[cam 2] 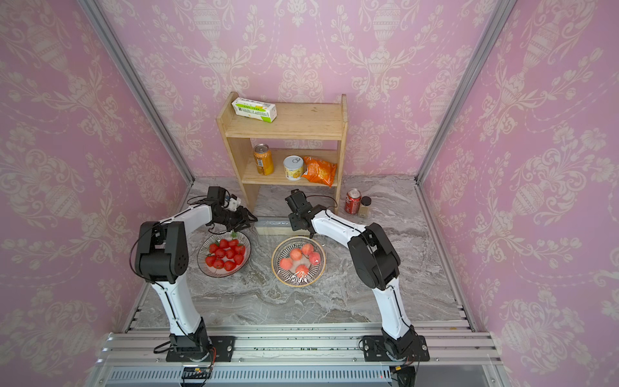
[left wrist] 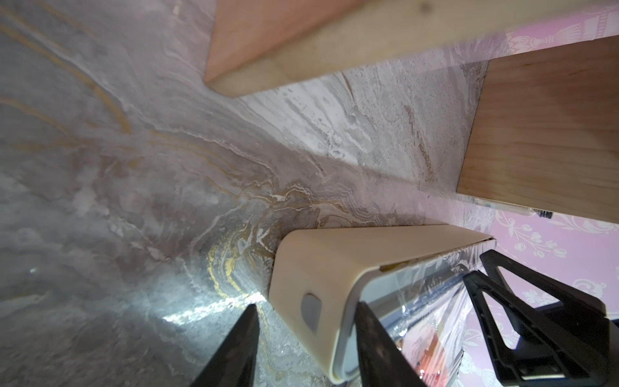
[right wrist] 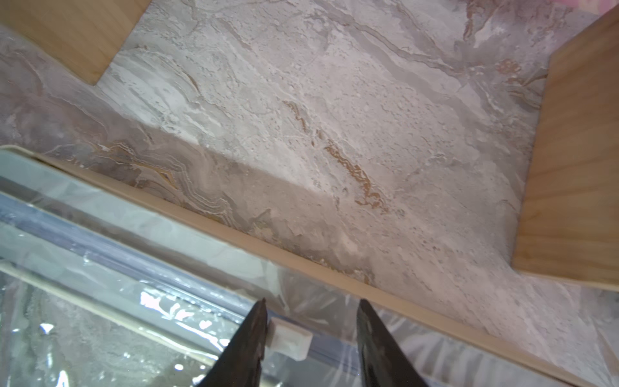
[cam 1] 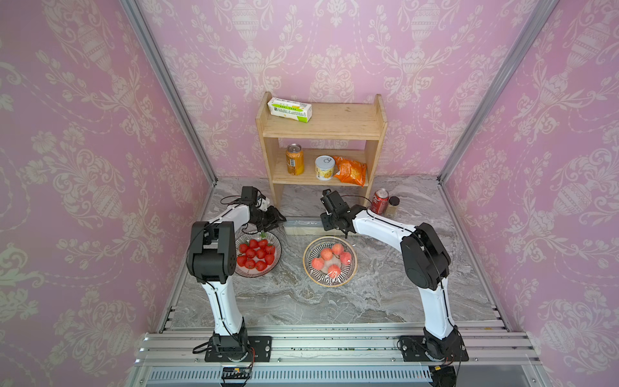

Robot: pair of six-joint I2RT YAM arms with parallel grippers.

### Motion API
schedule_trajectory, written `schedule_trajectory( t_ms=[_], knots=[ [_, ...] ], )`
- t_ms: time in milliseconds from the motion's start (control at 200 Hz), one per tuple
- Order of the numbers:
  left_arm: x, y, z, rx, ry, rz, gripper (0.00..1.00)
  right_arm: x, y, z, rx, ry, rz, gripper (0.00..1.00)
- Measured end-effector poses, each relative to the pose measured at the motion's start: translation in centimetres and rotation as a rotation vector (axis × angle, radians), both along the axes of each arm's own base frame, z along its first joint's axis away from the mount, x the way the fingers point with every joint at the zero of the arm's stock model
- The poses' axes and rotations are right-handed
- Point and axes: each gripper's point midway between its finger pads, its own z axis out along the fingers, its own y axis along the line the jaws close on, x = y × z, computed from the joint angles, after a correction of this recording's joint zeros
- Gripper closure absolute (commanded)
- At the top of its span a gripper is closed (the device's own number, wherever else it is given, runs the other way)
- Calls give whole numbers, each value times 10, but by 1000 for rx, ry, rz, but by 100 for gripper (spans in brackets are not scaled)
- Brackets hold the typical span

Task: Wrap the plate with plastic wrap
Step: Tear off the plastic wrap from the plastic wrap cutting box.

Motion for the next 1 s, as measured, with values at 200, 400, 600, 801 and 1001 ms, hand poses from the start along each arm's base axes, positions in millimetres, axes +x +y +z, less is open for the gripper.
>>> schedule_trajectory(
  t_ms=[200,400,600,801,1001],
  knots=[
    [0,0,0,3,0,0,52,-2,-29,-1,-12,-6,-40,54],
    [0,0,0,6,0,1,52,-3,-59,-1,-30,-13,-95,54],
    [-1,0,0,9,2,2,52,-3,-90,0,-51,-22,-158,53],
    [-1,1,1,20,3,4,52,-4,-122,0,-74,-23,-222,53],
    [-1,1,1,23,3,4,52,-6,-143,0,-72,-23,-283,52]
  ],
)
